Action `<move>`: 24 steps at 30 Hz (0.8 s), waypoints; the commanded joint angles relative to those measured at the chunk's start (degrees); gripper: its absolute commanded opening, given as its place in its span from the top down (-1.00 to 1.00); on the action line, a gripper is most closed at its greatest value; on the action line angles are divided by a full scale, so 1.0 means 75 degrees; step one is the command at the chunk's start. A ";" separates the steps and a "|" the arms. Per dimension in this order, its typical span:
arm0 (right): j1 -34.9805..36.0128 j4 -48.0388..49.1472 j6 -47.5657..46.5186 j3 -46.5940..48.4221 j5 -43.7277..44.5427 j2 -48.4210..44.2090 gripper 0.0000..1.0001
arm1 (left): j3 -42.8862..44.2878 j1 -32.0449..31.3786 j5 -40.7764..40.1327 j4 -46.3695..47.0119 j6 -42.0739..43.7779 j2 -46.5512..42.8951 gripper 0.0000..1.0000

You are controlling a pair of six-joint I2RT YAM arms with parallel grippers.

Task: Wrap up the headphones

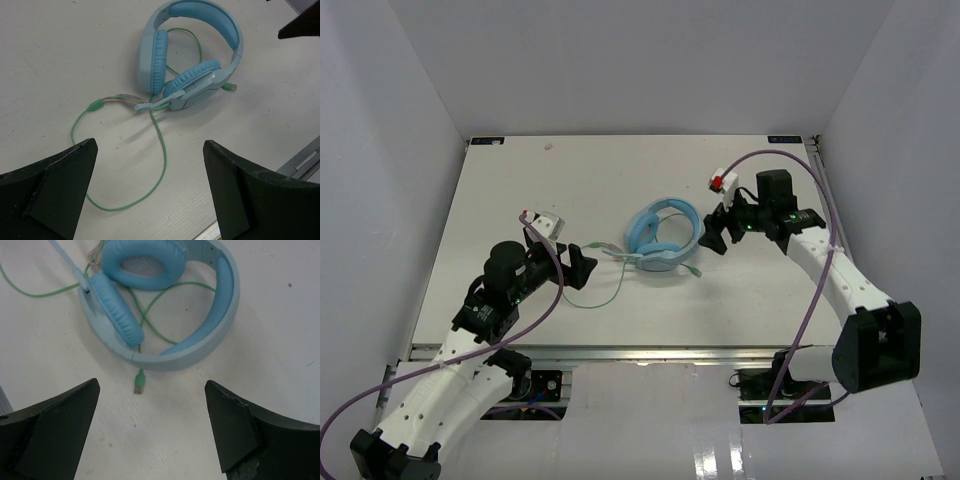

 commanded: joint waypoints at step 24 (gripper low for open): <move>0.1537 -0.1353 -0.0586 0.4068 0.4391 0.4606 -0.94 | -0.0026 -0.0040 -0.0079 0.0149 0.0122 0.0050 -0.96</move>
